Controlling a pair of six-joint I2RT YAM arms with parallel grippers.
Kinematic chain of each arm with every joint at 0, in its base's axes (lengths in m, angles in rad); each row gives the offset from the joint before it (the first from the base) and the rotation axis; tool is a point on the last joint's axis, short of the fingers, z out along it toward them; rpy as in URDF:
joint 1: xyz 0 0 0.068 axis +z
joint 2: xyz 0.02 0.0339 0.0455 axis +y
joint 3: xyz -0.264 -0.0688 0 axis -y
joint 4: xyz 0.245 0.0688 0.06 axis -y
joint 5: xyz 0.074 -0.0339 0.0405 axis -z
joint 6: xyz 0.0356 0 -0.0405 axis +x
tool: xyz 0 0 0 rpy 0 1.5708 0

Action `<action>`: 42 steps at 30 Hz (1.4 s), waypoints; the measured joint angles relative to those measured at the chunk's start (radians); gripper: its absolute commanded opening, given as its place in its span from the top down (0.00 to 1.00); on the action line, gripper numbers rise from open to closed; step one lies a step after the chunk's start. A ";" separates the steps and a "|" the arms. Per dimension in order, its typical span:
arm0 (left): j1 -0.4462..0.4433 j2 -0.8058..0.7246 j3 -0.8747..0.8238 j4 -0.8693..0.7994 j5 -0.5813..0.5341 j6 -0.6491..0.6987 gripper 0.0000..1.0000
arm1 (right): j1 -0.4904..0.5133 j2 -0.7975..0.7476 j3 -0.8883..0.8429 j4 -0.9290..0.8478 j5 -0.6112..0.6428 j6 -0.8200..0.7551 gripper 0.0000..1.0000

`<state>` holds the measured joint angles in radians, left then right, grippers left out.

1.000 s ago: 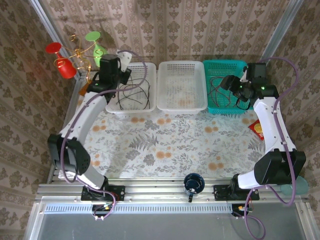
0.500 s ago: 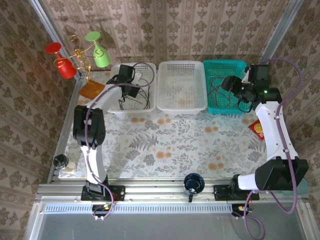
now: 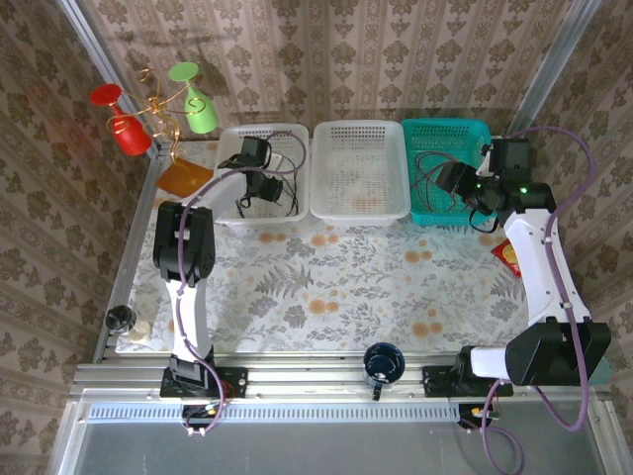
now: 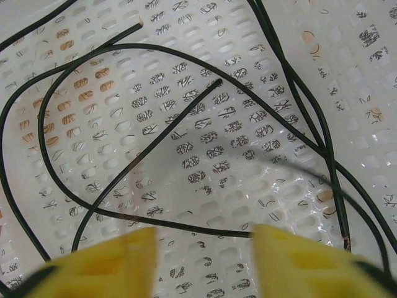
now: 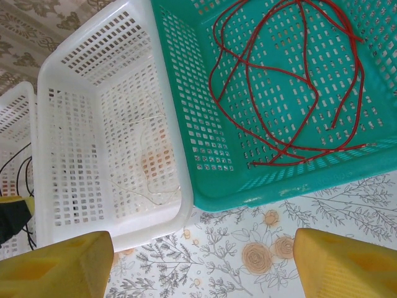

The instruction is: Untangle the cables

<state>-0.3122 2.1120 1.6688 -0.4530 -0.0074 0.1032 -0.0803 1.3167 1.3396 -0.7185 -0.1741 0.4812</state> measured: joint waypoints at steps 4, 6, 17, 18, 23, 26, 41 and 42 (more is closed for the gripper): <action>0.001 -0.032 0.018 -0.008 -0.007 -0.014 0.00 | 0.000 -0.009 0.000 -0.001 0.000 0.000 0.22; 0.001 -0.077 0.018 -0.005 -0.011 -0.021 0.00 | 0.000 -0.011 0.000 -0.001 0.000 0.000 0.20; 0.000 -0.477 -0.175 0.186 0.016 -0.021 0.00 | 0.000 -0.085 -0.105 0.040 -0.006 -0.006 0.00; 0.000 -0.514 -0.222 0.214 0.023 -0.021 0.00 | 0.002 -0.099 -0.133 0.059 0.003 -0.007 0.00; 0.000 -0.691 -0.521 0.383 0.045 -0.021 0.00 | 0.041 -0.219 -0.353 0.229 0.091 -0.069 0.00; 0.000 -0.794 -0.727 0.485 0.032 -0.021 0.00 | 0.110 -0.349 -0.588 0.428 0.162 -0.154 0.00; 0.111 -0.980 -1.327 1.064 -0.106 -0.033 0.00 | 0.144 -0.162 -1.004 1.223 0.377 -0.376 0.00; 0.116 -0.969 -1.349 1.113 -0.114 -0.032 0.00 | 0.142 -0.127 -1.010 1.271 0.385 -0.385 0.00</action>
<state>-0.1963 1.1431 0.3199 0.6601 -0.1211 0.0708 0.0616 1.1893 0.3298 0.5526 0.2104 0.0959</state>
